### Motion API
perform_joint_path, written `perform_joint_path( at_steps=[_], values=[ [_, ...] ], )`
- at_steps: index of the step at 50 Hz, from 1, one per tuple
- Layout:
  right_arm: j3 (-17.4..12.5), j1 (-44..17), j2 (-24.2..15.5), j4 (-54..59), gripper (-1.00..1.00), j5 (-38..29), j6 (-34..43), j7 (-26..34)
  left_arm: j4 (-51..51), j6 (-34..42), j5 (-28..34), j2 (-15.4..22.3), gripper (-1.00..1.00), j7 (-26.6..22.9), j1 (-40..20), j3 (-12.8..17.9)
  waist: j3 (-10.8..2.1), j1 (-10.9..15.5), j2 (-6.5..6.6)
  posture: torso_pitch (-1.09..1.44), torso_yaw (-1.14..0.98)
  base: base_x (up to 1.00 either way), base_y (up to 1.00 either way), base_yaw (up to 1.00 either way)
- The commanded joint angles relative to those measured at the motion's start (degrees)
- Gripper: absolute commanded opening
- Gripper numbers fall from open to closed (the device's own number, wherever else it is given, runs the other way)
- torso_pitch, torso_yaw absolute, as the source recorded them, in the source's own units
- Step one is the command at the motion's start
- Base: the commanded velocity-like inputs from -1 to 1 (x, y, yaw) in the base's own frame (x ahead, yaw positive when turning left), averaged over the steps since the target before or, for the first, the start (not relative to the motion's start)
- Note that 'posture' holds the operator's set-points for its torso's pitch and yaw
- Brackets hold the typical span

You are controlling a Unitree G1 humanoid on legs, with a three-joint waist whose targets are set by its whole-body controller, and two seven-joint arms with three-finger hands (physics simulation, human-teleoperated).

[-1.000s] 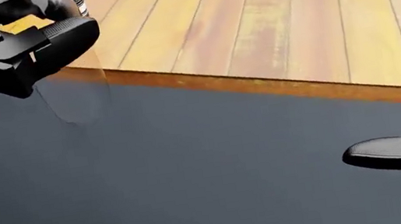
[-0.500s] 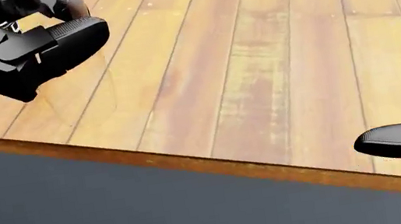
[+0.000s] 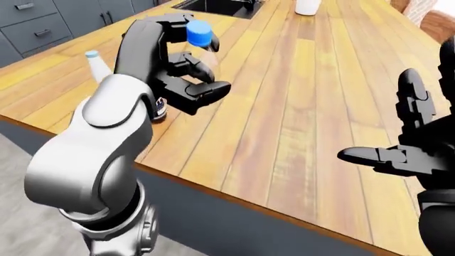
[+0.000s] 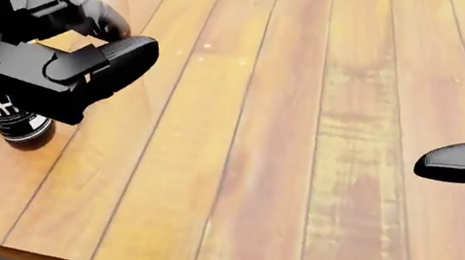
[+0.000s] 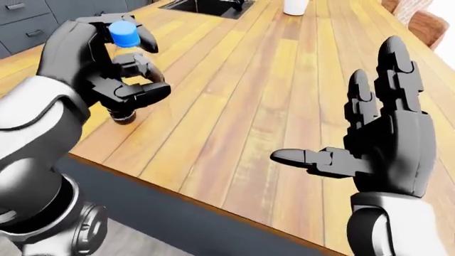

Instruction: Move the drinks to the dining counter.

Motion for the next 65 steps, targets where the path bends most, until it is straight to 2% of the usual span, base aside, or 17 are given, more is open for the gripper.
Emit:
perform_joint_path(
  at_steps=[1,3,6,7,11,18,25,29,38,46,59,62,63,65],
  values=[
    [-1.2,-0.6,-0.6,-0.8,1.00,-0.8,-1.6,0.0,-1.9,-4.2,1.8,-0.8,-1.00,-0.6,-1.8,-0.8,-1.57,-0.1,0.16,0.00,0.00,0.00,0.00,0.00],
    [-1.5,-0.5,-1.2,-0.8,1.00,0.0,-1.8,-0.5,-2.2,-4.4,3.2,-1.7,-1.00,-1.3,-1.3,-1.9,-1.66,0.4,-0.60,0.00,0.00,0.00,0.00,0.00],
    [-1.5,-0.2,-1.1,-0.8,1.00,-0.2,-2.1,-0.4,-2.3,-4.7,5.4,-3.0,-1.00,-2.4,-0.8,-2.9,-0.99,1.6,-2.92,0.00,0.00,0.00,0.00,0.00],
    [-1.4,0.1,-0.5,-0.8,1.00,-0.9,-2.1,0.1,-2.3,-4.6,6.1,-3.4,-1.00,-2.8,-0.8,-3.2,-0.82,1.4,-1.69,0.00,0.00,0.00,0.00,0.00],
    [-1.6,-0.3,-0.5,-0.8,1.00,-0.9,-1.8,0.2,-1.6,-5.7,9.0,-4.5,-1.00,-4.2,-0.6,-4.4,-0.94,1.1,-1.83,0.00,0.00,0.00,0.00,0.00],
    [-1.8,0.0,-0.6,-0.8,1.00,-0.7,-2.1,0.1,1.3,-11.7,16.4,-6.2,-1.00,-7.3,2.1,-7.0,-0.93,0.9,-2.28,0.00,0.00,0.00,0.00,0.00],
    [-1.5,0.1,-0.8,-0.8,1.00,-0.6,-2.4,-0.2,4.7,-19.9,21.2,-10.2,-1.00,-9.5,6.5,-6.4,-1.14,1.0,-2.75,0.00,0.00,0.00,0.00,0.00],
    [-1.9,-0.6,-0.5,-0.8,1.00,-0.7,-1.5,0.1,8.4,-23.9,20.5,-11.4,-1.00,-9.6,7.4,-4.6,-1.27,1.1,-2.88,0.00,0.00,0.00,0.00,0.00],
    [-1.8,-0.4,1.7,-0.8,1.00,-3.1,-0.9,2.2,17.3,-31.1,17.3,-11.7,-1.00,-6.9,5.2,-3.1,-1.52,1.1,-3.05,0.00,0.00,0.00,0.00,0.00],
    [-1.3,0.0,3.4,-0.8,1.00,-5.4,-0.7,3.9,22.2,-36.2,15.5,-11.5,-1.00,-5.1,6.2,-3.5,-1.94,1.0,-2.83,0.00,0.00,0.00,0.00,0.00],
    [-0.9,0.2,5.4,-0.8,1.00,-7.8,-0.3,5.9,22.9,-37.7,15.5,-11.6,-1.00,-5.1,7.5,-4.1,-2.25,0.9,-2.56,0.00,0.00,0.00,0.00,0.00],
    [-0.9,0.3,5.0,-0.8,1.00,-7.2,-0.5,5.4,21.9,-37.1,15.9,-11.7,-0.88,-5.5,7.3,-4.3,-2.30,0.9,-2.49,0.00,0.00,0.00,0.00,0.00],
    [-0.8,0.4,5.0,-0.8,1.00,-7.3,-0.6,5.4,21.5,-36.9,15.9,-11.8,-0.79,-5.6,7.3,-4.3,-2.30,0.9,-2.47,0.00,0.00,0.00,0.00,0.00],
    [-0.5,0.5,6.0,-0.8,1.00,-8.7,-0.4,6.4,21.0,-36.7,16.1,-11.9,-0.72,-5.9,7.4,-4.4,-2.27,0.9,-2.45,0.00,0.00,0.00,0.00,0.00]
  ],
)
